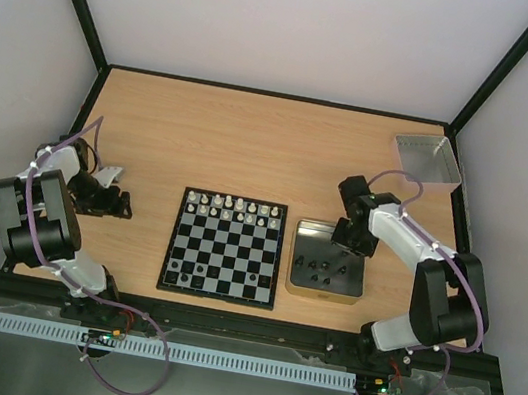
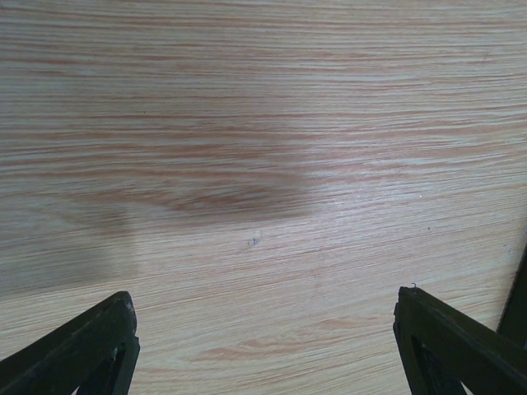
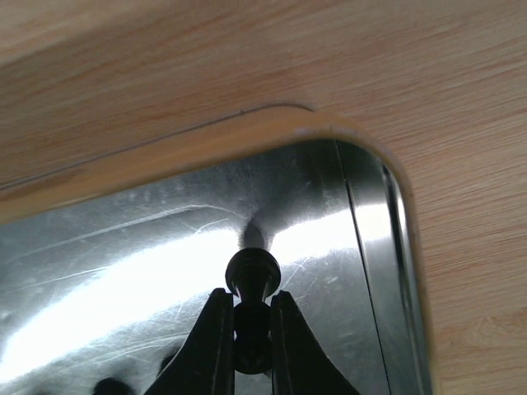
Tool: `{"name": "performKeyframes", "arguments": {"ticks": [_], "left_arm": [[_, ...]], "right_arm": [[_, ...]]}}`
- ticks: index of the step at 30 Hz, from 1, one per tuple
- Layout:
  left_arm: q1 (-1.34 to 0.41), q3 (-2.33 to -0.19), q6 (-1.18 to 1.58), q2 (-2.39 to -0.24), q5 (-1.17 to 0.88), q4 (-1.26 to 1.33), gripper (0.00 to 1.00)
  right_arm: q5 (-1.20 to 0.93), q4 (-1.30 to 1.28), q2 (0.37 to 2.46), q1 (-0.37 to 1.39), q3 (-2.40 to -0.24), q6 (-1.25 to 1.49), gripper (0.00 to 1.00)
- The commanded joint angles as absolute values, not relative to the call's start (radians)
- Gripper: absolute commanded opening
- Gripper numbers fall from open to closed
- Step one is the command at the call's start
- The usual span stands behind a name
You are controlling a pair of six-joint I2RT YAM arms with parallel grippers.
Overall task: Set up the chess pieces on the board
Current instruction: Pick up the chess piece from the storage box.
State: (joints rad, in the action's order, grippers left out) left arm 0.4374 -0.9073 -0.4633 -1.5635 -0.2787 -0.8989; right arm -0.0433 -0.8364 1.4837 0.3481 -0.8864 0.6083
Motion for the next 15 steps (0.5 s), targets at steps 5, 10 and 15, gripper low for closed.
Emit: {"name": "performKeyframes", "arguments": {"ticks": [5,10,15], "left_arm": [[0.442,-0.898,-0.466,-1.576,-0.282,-0.915,0.85],[0.442,-0.899,-0.466,-1.576,-0.283,-0.916,0.85],[0.442,-0.9,-0.466,-1.57,-0.284,-0.915,0.85]], "right_arm": [[-0.019,-1.02,1.411,0.479,-1.059,0.615,0.03],[-0.035,-1.128,1.447,0.794,-1.253,0.717,0.03],[-0.074,-1.174,1.561,1.104,-1.451,0.76,0.04]]}}
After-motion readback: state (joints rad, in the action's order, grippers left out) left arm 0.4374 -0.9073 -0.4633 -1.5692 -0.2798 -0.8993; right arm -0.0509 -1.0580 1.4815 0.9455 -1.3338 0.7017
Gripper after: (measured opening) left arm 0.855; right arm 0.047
